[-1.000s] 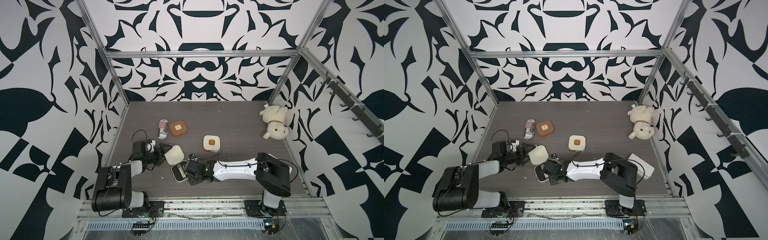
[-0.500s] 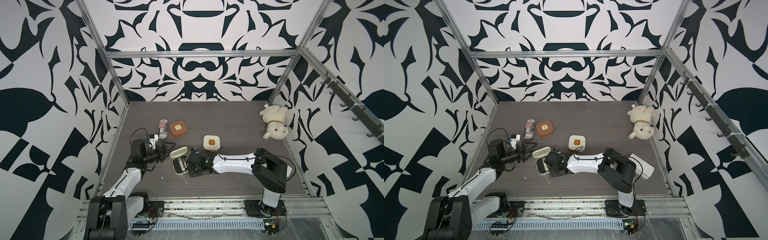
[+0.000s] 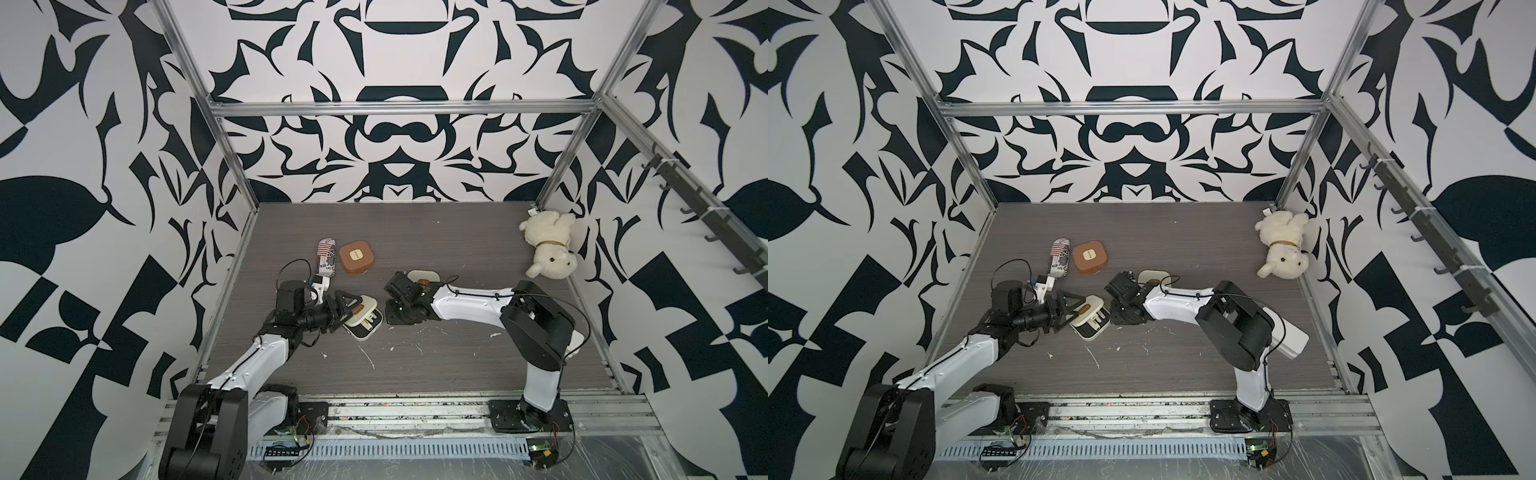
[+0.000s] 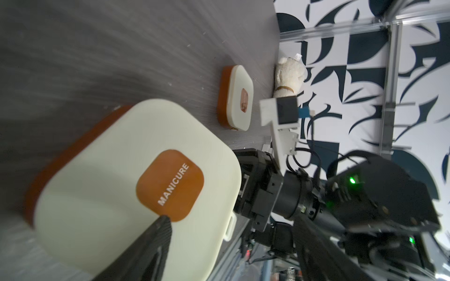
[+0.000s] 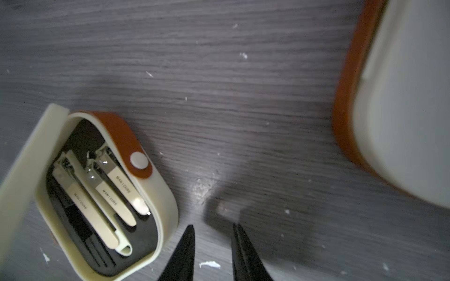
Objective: Organize nail clipper sets
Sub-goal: Close the storage box at the center of the board.
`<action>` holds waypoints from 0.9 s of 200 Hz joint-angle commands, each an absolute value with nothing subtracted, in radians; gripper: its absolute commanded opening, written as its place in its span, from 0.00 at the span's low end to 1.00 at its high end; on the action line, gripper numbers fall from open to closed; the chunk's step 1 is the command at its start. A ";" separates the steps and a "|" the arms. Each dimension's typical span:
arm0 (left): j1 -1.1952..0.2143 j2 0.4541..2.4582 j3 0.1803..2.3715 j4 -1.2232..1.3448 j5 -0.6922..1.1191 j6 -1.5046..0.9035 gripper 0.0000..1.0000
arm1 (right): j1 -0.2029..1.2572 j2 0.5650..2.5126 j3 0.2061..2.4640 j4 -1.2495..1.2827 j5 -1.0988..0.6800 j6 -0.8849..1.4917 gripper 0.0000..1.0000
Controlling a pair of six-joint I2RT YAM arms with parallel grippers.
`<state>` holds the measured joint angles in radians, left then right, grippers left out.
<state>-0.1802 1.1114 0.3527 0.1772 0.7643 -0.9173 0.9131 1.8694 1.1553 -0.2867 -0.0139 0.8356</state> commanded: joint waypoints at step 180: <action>-0.296 1.394 0.490 -0.110 0.442 -0.854 0.60 | 1.054 1.852 1.175 -0.170 0.004 1.011 0.25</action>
